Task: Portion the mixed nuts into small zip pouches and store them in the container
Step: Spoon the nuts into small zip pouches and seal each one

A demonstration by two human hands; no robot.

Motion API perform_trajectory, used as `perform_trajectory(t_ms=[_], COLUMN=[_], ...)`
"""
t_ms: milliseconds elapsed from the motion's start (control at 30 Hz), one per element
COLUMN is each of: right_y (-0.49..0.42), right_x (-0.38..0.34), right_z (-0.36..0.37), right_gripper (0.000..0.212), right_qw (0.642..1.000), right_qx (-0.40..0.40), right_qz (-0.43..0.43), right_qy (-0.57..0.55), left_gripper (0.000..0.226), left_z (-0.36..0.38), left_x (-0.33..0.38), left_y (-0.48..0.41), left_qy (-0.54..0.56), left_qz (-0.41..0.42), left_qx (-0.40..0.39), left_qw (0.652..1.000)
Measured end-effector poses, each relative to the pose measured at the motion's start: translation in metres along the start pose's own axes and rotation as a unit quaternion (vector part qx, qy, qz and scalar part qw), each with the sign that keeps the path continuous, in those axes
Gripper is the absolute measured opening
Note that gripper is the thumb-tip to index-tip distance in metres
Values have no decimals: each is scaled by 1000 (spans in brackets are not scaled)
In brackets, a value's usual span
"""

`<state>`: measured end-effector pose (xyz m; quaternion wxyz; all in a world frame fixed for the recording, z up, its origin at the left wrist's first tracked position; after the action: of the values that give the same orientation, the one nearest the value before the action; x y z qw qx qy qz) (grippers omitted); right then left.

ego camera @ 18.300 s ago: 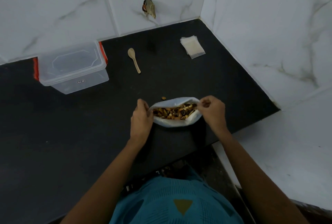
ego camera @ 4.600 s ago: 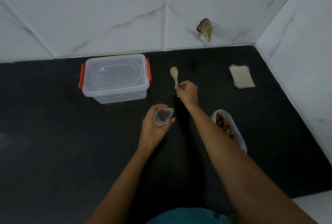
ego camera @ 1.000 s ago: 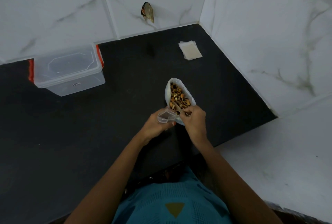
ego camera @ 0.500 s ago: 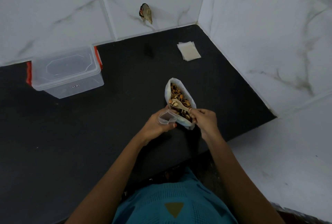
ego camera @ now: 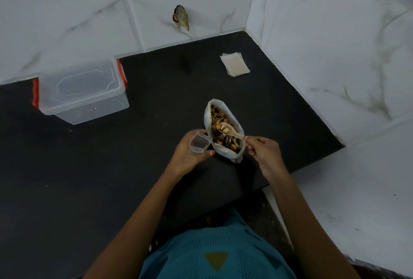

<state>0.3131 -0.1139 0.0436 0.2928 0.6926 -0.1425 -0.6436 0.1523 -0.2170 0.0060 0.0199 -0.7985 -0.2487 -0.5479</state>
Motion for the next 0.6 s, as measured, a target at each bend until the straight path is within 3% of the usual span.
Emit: perform_trajectory(t_ms=[233, 400, 600], right_y=[24, 40, 48], right_x=[-22, -28, -28], right_z=[4, 17, 33], right_gripper=[8, 9, 16], right_qw=[998, 990, 936], right_qx=[-59, -83, -96], right_qz=[-24, -73, -244], right_qy=[13, 89, 233], left_gripper=[58, 62, 61], left_z=[-2, 2, 4], left_x=[5, 1, 7], left_y=[-7, -11, -10], left_qy=[-23, -31, -29], left_qz=[43, 66, 74], left_qx=[86, 102, 114], left_qw=[995, 992, 990])
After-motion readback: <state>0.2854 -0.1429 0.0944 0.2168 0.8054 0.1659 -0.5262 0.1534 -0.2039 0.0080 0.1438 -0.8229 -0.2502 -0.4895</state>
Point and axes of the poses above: each hand's wrist, its own y-axis away from the middle knuckle, its own z-axis out of the palm, x = y × z, the point moved 1 cm from there along -y, towards the middle knuckle, and after that the axes turned 9 degrees about -y, right-handed, at the moved point
